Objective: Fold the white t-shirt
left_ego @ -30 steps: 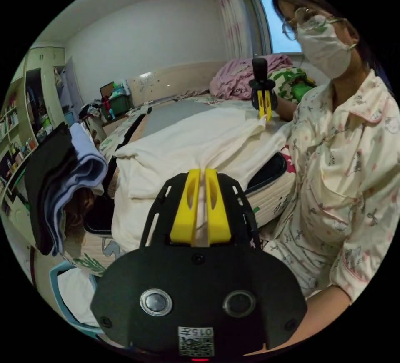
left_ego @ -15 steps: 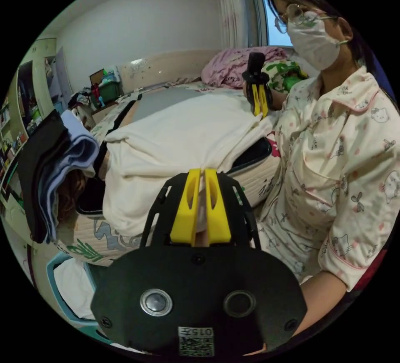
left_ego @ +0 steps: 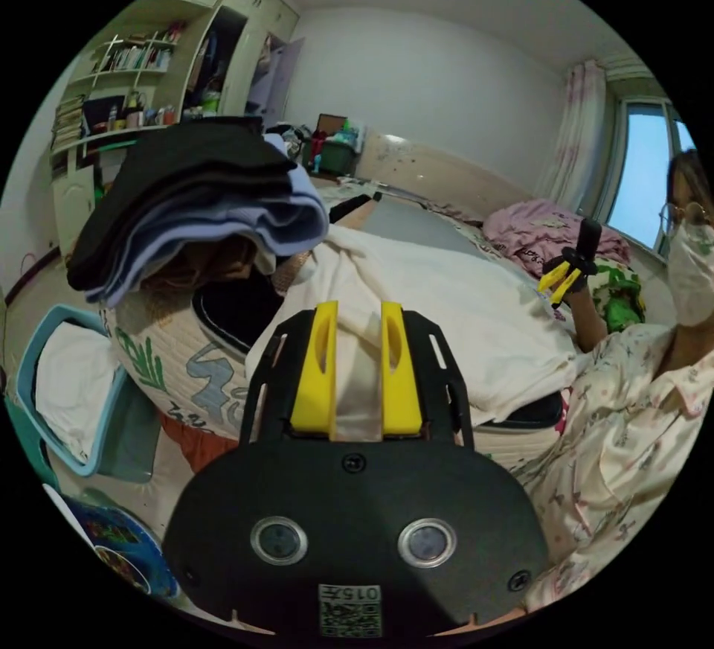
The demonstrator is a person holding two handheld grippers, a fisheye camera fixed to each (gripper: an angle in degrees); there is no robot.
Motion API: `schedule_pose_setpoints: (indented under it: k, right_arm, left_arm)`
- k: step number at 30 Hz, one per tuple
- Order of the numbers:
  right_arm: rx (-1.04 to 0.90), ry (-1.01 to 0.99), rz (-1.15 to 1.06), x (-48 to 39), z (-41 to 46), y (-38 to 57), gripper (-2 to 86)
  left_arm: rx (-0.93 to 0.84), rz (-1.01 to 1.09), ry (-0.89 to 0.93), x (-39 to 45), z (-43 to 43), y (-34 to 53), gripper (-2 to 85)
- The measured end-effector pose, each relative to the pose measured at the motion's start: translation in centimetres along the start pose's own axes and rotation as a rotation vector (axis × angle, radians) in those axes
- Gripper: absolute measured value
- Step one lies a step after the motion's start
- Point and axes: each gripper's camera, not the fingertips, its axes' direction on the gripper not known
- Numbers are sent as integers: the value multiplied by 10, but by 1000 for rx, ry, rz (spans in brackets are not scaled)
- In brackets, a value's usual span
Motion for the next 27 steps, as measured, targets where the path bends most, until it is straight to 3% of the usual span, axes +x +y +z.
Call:
schedule_pose_setpoints:
  k: [6,10,16,21,27]
  right_arm:
    - [11,53,45,4,55,-82,63]
    - [-9,161,-10,26,124,-206,49]
    - [-43,263,111,126,268,-386,-1]
    - [-179,123,224,177,374,-465,-9]
    - [-398,437,173,172,462,-504,-10]
  left_arm:
    - [-9,-37,35,-30,5,12,12]
    - [74,-66,27,-40,-14,28,-1]
    - [204,-161,-3,-52,-51,57,-2]
    - [231,-164,-33,-40,-57,67,-3]
    - [268,-192,-39,-23,-61,69,-4]
